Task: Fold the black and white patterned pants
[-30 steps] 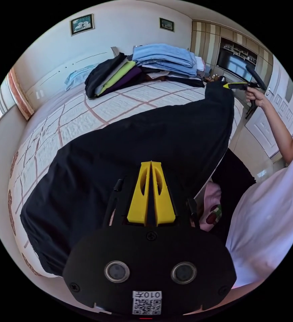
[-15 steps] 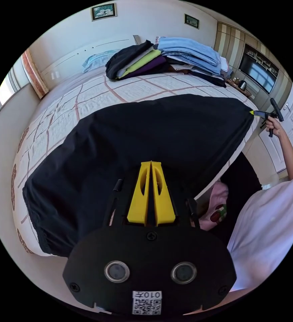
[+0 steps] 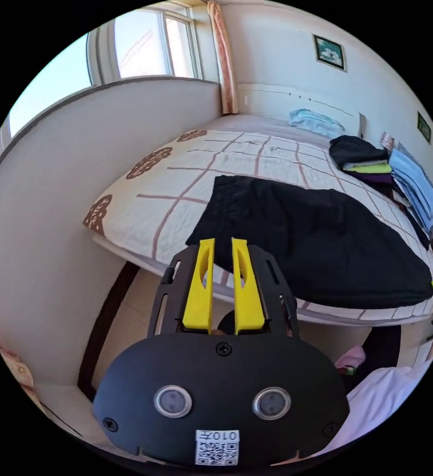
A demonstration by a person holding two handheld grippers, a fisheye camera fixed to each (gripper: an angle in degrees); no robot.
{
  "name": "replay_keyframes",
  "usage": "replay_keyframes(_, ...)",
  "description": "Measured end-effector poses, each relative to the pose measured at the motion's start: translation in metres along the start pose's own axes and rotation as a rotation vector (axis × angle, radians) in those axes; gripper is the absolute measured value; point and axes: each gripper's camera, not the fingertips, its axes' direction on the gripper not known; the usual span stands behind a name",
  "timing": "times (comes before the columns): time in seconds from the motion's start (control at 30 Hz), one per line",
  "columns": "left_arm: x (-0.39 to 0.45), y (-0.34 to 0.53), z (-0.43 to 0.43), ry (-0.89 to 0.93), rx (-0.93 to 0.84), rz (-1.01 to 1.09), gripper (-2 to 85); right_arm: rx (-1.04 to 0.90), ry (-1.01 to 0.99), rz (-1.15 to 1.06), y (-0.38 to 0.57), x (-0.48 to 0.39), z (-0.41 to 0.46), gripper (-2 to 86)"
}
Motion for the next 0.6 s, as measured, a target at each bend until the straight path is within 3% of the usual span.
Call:
replay_keyframes(0.13, -0.033, 0.016, 0.025, 0.092, -0.045, -0.092, 7.0, 0.172, -0.234, -0.423, -0.075, -0.169, -0.043, 9.1)
replay_keyframes(0.33, -0.064, 0.019, 0.058, 0.329, -0.018, -0.229, 8.3, 0.262, -0.466, -0.995, -0.138, -0.439, -0.06, 11.2)
replay_keyframes(0.47, -0.089, 0.016, 0.074, 0.441, -0.011, -0.304, 8.2, 0.27, -0.533, -1.154, -0.156, -0.566, -0.059, 11.3)
replay_keyframes(0.6, -0.107, 0.014, 0.088, 0.498, -0.018, -0.337, 7.4, 0.152, -0.567, -1.268, -0.164, -0.674, -0.036, 11.6)
